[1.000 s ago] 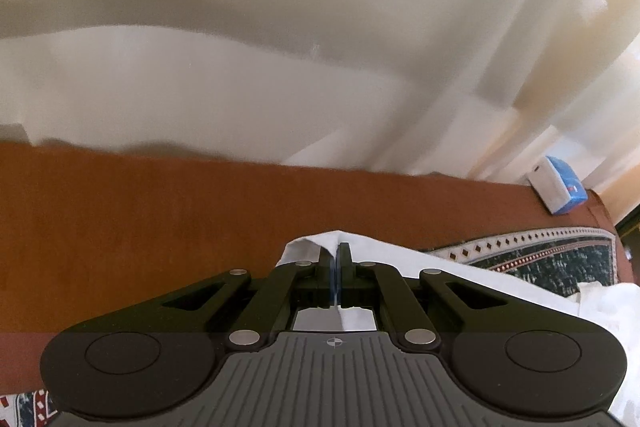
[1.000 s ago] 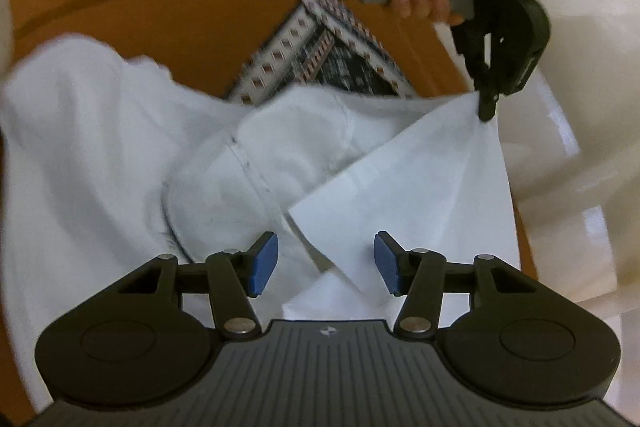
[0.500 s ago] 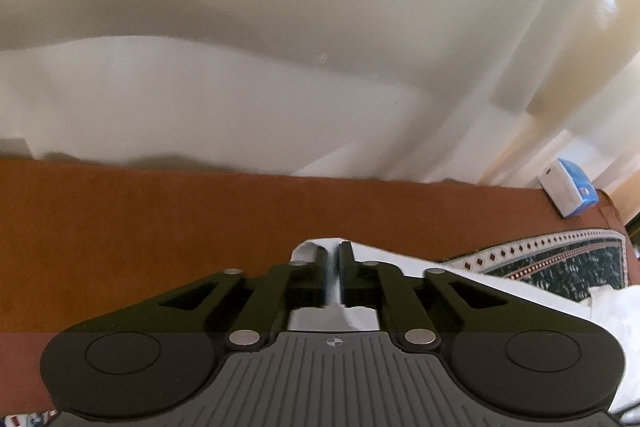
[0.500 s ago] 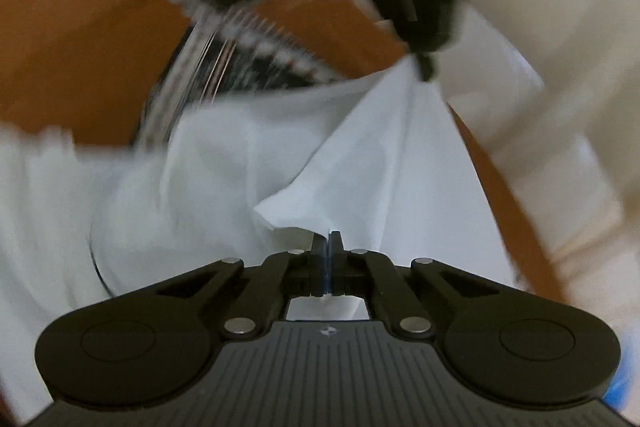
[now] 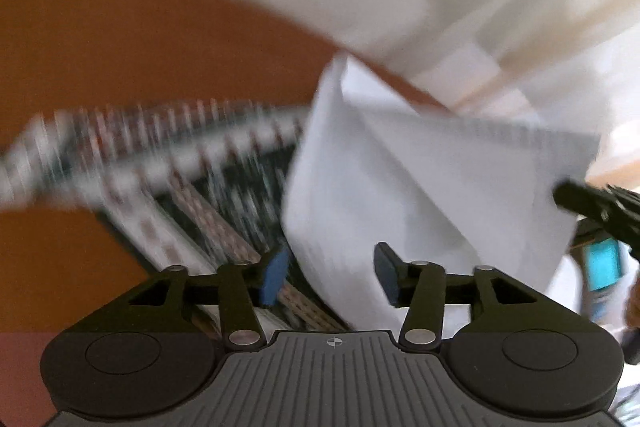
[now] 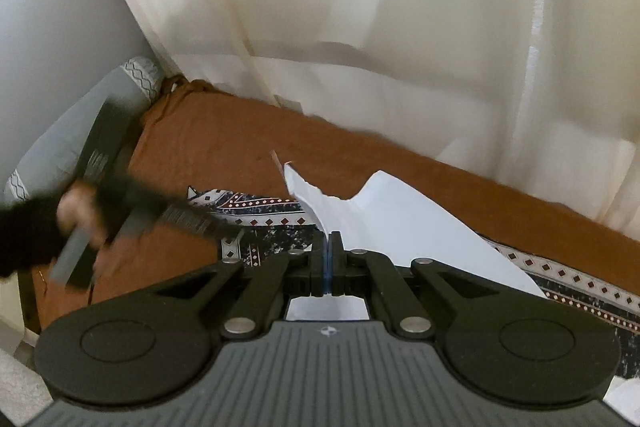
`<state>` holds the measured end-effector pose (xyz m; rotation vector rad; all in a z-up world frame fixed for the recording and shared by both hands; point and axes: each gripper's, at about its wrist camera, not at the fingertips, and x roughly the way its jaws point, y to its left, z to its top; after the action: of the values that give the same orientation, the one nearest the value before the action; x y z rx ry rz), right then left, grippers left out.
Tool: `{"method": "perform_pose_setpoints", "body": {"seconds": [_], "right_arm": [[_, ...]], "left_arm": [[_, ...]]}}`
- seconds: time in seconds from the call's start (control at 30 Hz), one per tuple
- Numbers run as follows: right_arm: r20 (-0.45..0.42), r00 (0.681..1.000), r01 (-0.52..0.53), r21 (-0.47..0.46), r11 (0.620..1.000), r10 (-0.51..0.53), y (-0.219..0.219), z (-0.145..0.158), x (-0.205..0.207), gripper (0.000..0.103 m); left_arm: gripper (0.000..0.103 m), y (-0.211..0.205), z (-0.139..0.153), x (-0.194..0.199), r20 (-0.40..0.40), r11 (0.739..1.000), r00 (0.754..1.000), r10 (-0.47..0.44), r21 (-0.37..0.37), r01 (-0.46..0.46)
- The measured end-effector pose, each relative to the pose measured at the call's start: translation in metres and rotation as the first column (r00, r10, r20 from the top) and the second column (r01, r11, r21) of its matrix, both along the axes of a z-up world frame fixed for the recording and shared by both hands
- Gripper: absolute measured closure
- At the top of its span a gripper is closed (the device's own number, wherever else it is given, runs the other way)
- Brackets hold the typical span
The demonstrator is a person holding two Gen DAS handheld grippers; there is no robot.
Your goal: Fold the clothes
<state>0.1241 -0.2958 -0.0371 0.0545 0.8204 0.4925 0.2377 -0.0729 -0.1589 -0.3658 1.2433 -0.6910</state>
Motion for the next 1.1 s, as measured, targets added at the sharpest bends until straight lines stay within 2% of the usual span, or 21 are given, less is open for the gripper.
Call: {"method": "perform_pose_setpoints", "body": {"seconds": [0.1, 0.17, 0.23, 0.27, 0.43, 0.53, 0.63, 0.67, 0.7, 0.73, 0.77, 0.83, 0.93, 0.97, 1.0, 1.1], "right_arm": [[0.001, 1.0, 0.009, -0.001, 1.0, -0.009, 0.0, 0.003, -0.002, 0.103], [0.002, 1.0, 0.017, 0.006, 1.0, -0.017, 0.001, 0.003, -0.002, 0.103], [0.005, 1.0, 0.024, 0.011, 1.0, -0.024, 0.001, 0.006, -0.004, 0.103], [0.005, 1.0, 0.027, 0.016, 1.0, -0.027, 0.001, 0.007, -0.005, 0.103], [-0.011, 1.0, 0.025, 0.098, 0.995, -0.025, 0.013, 0.011, -0.007, 0.103], [-0.026, 1.0, -0.006, 0.149, 0.989, 0.01, 0.029, 0.003, -0.009, 0.103], [-0.066, 0.997, -0.027, 0.178, 0.984, 0.039, 0.043, -0.011, -0.011, 0.103], [-0.083, 0.995, -0.033, 0.18, 0.983, 0.048, 0.048, -0.018, -0.011, 0.103], [-0.102, 0.993, -0.039, 0.177, 0.983, 0.058, 0.052, -0.026, -0.012, 0.103], [-0.128, 0.989, -0.046, 0.175, 0.984, 0.069, 0.056, -0.035, -0.012, 0.103], [-0.157, 0.984, -0.054, 0.165, 0.985, 0.08, 0.06, -0.046, -0.014, 0.103], [-0.215, 0.972, -0.07, 0.141, 0.987, 0.1, 0.068, -0.069, -0.016, 0.102], [-0.278, 0.953, -0.099, 0.101, 0.99, 0.124, 0.079, -0.099, -0.023, 0.091], [-0.294, 0.947, -0.099, 0.105, 0.99, 0.126, 0.08, -0.104, -0.024, 0.085], [-0.312, 0.941, -0.098, 0.113, 0.989, 0.129, 0.08, -0.107, -0.024, 0.073], [-0.27, 0.951, -0.109, 0.162, 0.981, 0.15, 0.065, -0.083, -0.035, 0.066]], "left_arm": [[0.032, -0.014, -0.013, -0.01, -0.027, 0.999, 0.999, 0.037, -0.022, -0.037], [0.035, -0.021, -0.017, -0.012, -0.043, 0.996, 0.997, 0.065, -0.062, -0.067], [0.089, -0.028, -0.015, -0.014, -0.023, 0.99, 0.996, 0.088, -0.106, -0.09], [0.103, -0.03, -0.012, -0.014, -0.001, 0.988, 0.995, 0.098, -0.119, -0.097], [0.103, -0.021, 0.015, -0.006, 0.12, 0.985, 0.983, 0.139, -0.115, -0.126], [0.103, -0.011, 0.023, 0.001, 0.165, 0.99, 0.978, 0.13, -0.078, -0.118], [0.103, -0.008, 0.013, 0.008, 0.174, 0.993, 0.978, 0.113, 0.001, -0.115], [0.1, -0.006, 0.006, 0.009, 0.166, 0.993, 0.98, 0.108, 0.038, -0.115], [0.089, -0.002, 0.0, 0.01, 0.154, 0.99, 0.982, 0.112, 0.071, -0.123], [0.084, 0.005, -0.006, 0.01, 0.147, 0.983, 0.98, 0.131, 0.107, -0.147], [0.064, 0.011, -0.01, 0.01, 0.142, 0.977, 0.978, 0.151, 0.131, -0.17], [0.064, 0.026, -0.013, 0.011, 0.144, 0.959, 0.97, 0.198, 0.175, -0.222], [0.063, 0.039, -0.003, 0.014, 0.162, 0.942, 0.96, 0.229, 0.212, -0.261], [0.062, 0.042, 0.002, 0.015, 0.171, 0.937, 0.956, 0.237, 0.22, -0.272], [0.059, 0.041, 0.011, 0.017, 0.185, 0.939, 0.955, 0.233, 0.213, -0.271], [0.048, 0.021, 0.036, 0.024, 0.235, 0.954, 0.953, 0.192, 0.183, -0.238]]}}
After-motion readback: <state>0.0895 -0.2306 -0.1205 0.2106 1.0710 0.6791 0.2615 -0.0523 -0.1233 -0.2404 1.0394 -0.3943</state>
